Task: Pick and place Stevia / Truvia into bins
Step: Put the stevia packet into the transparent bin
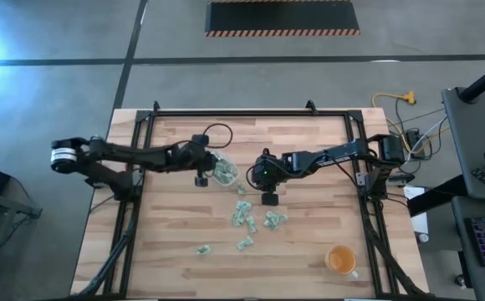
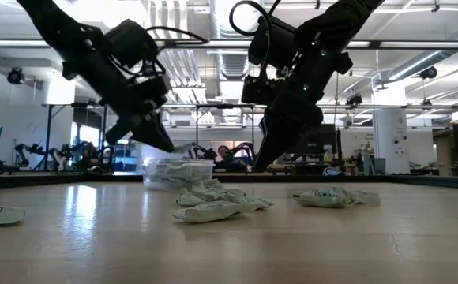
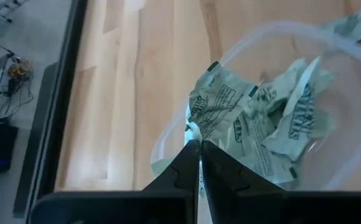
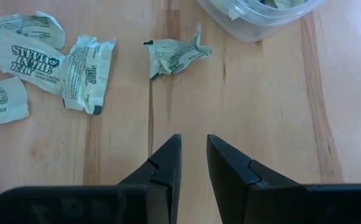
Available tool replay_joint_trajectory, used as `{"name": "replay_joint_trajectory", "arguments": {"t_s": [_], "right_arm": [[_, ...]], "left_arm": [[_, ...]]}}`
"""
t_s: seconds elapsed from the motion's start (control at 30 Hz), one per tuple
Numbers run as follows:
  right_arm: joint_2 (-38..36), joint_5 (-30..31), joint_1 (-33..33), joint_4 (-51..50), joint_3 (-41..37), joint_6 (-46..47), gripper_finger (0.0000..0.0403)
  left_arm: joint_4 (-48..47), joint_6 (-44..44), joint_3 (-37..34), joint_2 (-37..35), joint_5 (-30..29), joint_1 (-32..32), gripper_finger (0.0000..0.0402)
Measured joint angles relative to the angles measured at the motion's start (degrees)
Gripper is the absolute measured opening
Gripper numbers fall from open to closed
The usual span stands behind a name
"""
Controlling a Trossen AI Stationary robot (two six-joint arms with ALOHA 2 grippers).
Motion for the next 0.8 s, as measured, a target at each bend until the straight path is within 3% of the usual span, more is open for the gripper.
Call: {"name": "replay_joint_trajectory", "arguments": {"t_s": [0.33,0.63,0.8], "right_arm": [[0.0,0.0,0.0,0.0,-0.2,-0.3,0.0066],[0.1,0.0,0.0,0.0,-0.6,-0.3,0.0066],[0.1,0.0,0.0,0.1,-0.7,-0.3,0.0066]], "left_arm": [[0.4,1.5,3.6,9.0,0.1,1.9,0.0],[0.1,1.4,5.1,10.3,-0.1,2.2,0.0002],[-0.6,1.4,4.9,9.7,-0.1,2.2,0.0044]]}}
